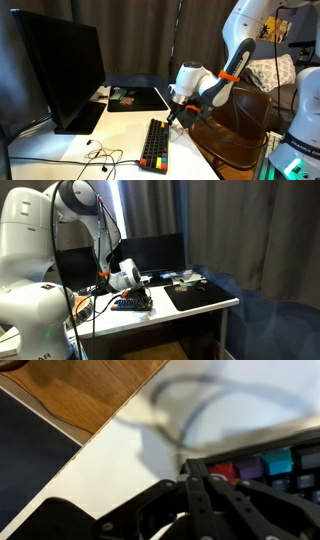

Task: Move the computer keyboard forward towards the desktop computer monitor

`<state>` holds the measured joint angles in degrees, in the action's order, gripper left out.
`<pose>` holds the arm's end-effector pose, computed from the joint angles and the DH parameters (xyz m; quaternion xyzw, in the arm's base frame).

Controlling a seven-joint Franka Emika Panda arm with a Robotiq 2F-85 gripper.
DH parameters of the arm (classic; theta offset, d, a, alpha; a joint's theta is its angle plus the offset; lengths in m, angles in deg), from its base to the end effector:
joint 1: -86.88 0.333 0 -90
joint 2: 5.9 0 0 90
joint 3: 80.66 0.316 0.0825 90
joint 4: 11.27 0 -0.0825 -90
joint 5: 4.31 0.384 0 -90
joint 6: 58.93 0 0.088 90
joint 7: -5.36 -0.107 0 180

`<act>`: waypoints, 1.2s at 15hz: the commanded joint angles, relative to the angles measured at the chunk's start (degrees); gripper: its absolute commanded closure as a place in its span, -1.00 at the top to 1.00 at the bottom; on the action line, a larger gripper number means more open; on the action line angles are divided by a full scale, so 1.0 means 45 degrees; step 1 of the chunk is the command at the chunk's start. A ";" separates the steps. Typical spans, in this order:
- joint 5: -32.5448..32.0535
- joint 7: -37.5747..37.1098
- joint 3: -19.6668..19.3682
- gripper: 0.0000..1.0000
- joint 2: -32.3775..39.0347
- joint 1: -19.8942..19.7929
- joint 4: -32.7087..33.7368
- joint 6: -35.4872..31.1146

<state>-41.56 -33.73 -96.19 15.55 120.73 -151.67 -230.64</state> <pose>0.4473 0.1858 0.1654 0.9788 0.1488 0.1220 0.0706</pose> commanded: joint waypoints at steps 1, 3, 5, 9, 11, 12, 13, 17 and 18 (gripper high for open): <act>0.0252 -0.0056 0.0265 -1.00 0.0774 -0.0011 0.0714 -0.0189; 0.0149 -0.0095 0.0157 -1.00 0.0662 0.0034 0.0648 -0.0320; 0.0243 0.0005 0.0274 -1.00 0.0652 -0.0032 0.0666 -0.0204; 0.1662 0.1219 0.1709 -1.00 0.0307 -0.1220 0.0416 0.0667; 0.2002 0.1467 0.1923 -1.00 0.0246 -0.1443 0.0572 0.1165; 0.2254 0.1653 0.2130 -1.00 0.0262 -0.1609 0.0641 0.1451; 0.2518 0.1840 0.2326 -1.00 0.0275 -0.1753 0.0706 0.1755; 0.2777 0.2200 0.2391 -1.00 -0.0075 -0.1703 0.0793 0.2478; 0.2725 0.2189 0.2382 -1.00 -0.0196 -0.1684 0.0732 0.2584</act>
<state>-31.23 -25.71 -86.43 15.96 113.17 -148.22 -221.34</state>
